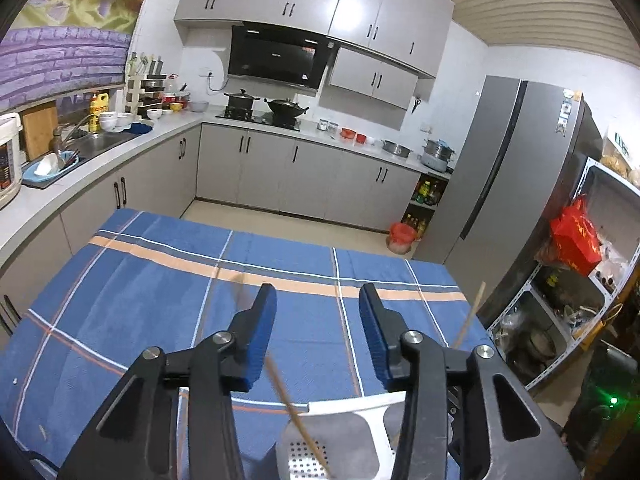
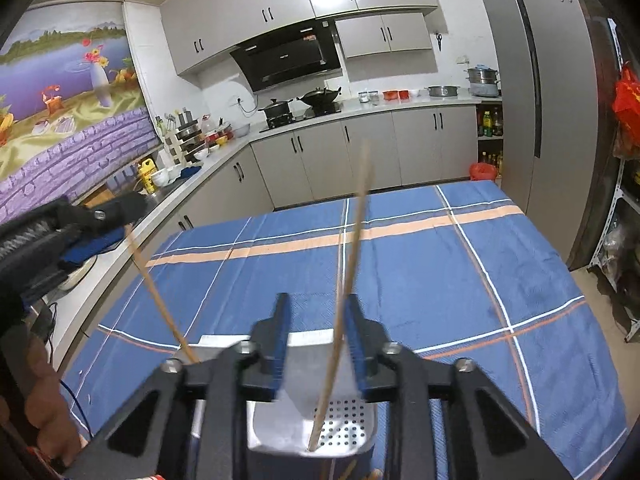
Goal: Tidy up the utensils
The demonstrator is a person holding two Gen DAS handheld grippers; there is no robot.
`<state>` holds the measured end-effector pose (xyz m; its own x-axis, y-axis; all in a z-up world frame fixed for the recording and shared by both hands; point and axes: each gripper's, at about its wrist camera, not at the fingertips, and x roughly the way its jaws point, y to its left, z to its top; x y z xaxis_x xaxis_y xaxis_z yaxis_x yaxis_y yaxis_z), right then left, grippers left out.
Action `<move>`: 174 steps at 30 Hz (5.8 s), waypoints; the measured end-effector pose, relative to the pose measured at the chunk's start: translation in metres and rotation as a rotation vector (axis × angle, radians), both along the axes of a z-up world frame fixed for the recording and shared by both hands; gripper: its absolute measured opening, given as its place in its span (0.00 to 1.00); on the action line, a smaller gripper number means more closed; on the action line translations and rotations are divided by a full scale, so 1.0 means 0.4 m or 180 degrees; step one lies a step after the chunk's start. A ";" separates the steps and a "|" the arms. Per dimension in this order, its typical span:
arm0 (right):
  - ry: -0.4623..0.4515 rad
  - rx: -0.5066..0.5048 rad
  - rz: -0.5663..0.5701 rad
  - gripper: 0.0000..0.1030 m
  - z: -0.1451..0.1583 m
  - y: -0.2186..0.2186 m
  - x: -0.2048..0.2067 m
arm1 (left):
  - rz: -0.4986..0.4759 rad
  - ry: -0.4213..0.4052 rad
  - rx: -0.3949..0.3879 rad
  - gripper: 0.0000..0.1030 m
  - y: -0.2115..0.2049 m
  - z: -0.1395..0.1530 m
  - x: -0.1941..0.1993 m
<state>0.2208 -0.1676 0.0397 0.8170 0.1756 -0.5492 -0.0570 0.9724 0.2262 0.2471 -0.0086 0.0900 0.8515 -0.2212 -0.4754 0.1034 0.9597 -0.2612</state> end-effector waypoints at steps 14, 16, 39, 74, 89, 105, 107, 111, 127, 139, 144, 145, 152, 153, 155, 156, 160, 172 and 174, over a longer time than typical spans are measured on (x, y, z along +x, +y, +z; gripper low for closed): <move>0.0164 -0.0111 -0.0019 0.54 0.023 -0.075 -0.276 | 0.0206 0.0199 -0.0013 0.61 0.136 0.020 -0.277; 0.0340 -0.0108 0.0000 0.54 -0.014 -0.096 -0.323 | 0.0195 0.0408 0.0010 0.61 0.149 -0.028 -0.307; 0.1258 -0.0351 0.1081 0.39 -0.225 0.058 -0.374 | -0.0313 0.1851 -0.0234 0.60 0.077 -0.392 -0.418; 0.1311 -0.0410 0.0939 0.07 -0.152 0.100 -0.334 | -0.0636 0.1483 -0.0342 0.03 0.065 -0.290 -0.424; 0.0631 0.0055 0.0545 0.07 0.004 0.005 -0.500 | -0.0482 0.0688 0.0280 0.03 0.080 -0.075 -0.579; 0.0291 0.0170 0.0351 0.07 0.078 -0.028 -0.605 | -0.0382 0.0502 0.0676 0.03 0.056 -0.025 -0.657; 0.0246 0.0186 0.0322 0.07 0.087 -0.035 -0.614 | -0.0379 0.0489 0.0690 0.03 0.056 -0.020 -0.661; 0.0131 0.0229 0.0258 0.08 0.112 -0.046 -0.616 | -0.0392 0.0442 0.0666 0.03 0.059 -0.002 -0.656; -0.0493 0.0441 -0.0062 0.08 0.293 -0.074 -0.416 | -0.0205 -0.0230 0.0602 0.03 0.096 0.230 -0.428; -0.0619 0.0283 -0.0491 0.08 0.282 -0.080 -0.118 | -0.0306 -0.0266 0.0872 0.03 -0.037 0.139 -0.087; -0.0434 0.0140 -0.0511 0.08 0.203 -0.068 -0.052 | -0.0342 -0.0033 0.0899 0.03 -0.068 0.043 0.009; -0.0400 0.0136 -0.0503 0.08 0.192 -0.073 -0.045 | -0.0352 -0.0007 0.0905 0.03 -0.072 0.029 0.015; -0.0050 0.0128 -0.0320 0.09 0.090 -0.065 -0.017 | -0.0386 0.0163 0.0949 0.05 -0.091 -0.033 0.032; -0.0020 0.0138 -0.0302 0.09 0.080 -0.067 -0.017 | -0.0393 0.0184 0.0930 0.06 -0.091 -0.034 0.028; 0.0042 0.0151 -0.0264 0.09 0.064 -0.070 -0.011 | -0.0404 0.0212 0.0871 0.11 -0.084 -0.030 0.017; 0.0054 0.0151 -0.0260 0.10 0.062 -0.070 -0.011 | -0.0395 0.0206 0.0862 0.16 -0.081 -0.026 0.010; 0.0066 0.0206 -0.0251 0.33 0.063 -0.080 -0.021 | -0.0361 0.0126 0.0825 0.32 -0.058 0.006 -0.028; 0.0112 0.0177 -0.0307 0.52 0.091 -0.139 -0.195 | -0.0089 0.0110 0.0500 0.54 0.063 0.091 -0.226; 0.0219 0.0148 -0.0342 0.53 0.069 -0.157 -0.237 | -0.0074 0.0147 0.0475 0.56 0.075 0.081 -0.261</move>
